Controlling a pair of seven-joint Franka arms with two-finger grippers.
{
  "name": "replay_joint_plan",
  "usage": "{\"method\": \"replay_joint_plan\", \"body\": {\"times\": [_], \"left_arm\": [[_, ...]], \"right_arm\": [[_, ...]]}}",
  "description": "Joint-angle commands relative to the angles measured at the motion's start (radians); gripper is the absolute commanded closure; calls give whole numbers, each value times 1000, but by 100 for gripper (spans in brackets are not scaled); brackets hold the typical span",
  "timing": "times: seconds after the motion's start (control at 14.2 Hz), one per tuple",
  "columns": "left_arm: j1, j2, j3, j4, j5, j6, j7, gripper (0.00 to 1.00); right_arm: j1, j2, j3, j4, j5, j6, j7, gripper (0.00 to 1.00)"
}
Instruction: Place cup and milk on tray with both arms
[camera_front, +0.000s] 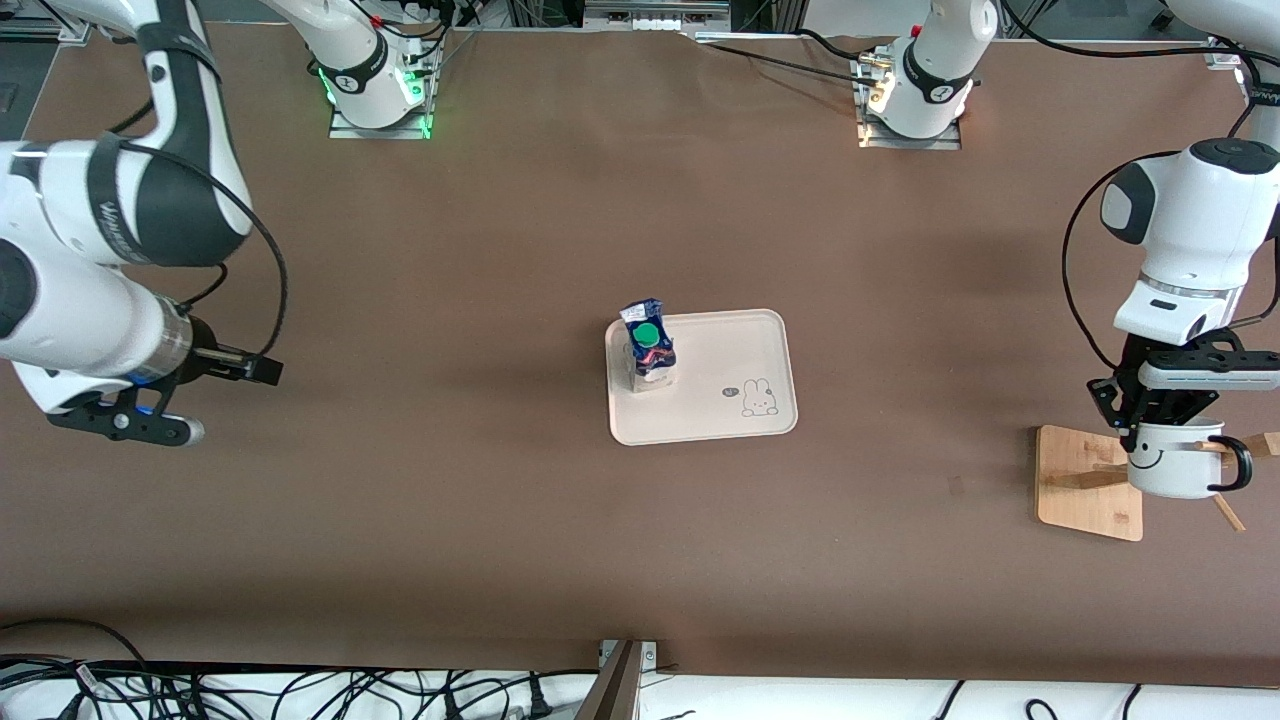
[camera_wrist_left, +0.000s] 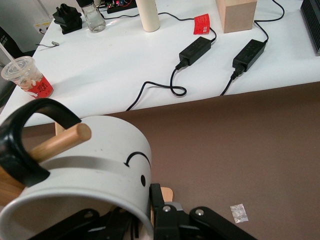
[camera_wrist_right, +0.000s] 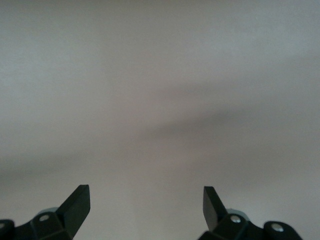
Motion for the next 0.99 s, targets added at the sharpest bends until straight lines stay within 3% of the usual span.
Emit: {"method": "replay_joint_plan", "body": {"times": [0.0,0.21,0.28,0.42,0.63,0.85,0.92], "left_arm": [[8,-25,-9,-1,40,6,-2,100],[-6,-25,-26,3,38,6,-12,100],[-8,-25,-44,5,38,6,-14,100],[-9,-26,-66,11,38,6,-14,100],[-24,-28,-114,14,35,4,-20,100],[-64,-23,-147,40,35,-22,-25,100],[-81,-23,-164,48,36,-77,-25,100]], "right_arm": [[-87,-64,57,-52,29,103,-39,0],[-104,-81,60,-162,-153,321,-76,0],[-107,-92,61,-207,-169,340,-91,0],[-110,-109,69,-279,-169,328,-92,0],[-109,-115,118,-284,-161,329,-154,0],[-112,-118,111,-255,-2,303,-162,0],[-115,-115,109,-235,9,277,-163,0]]}}
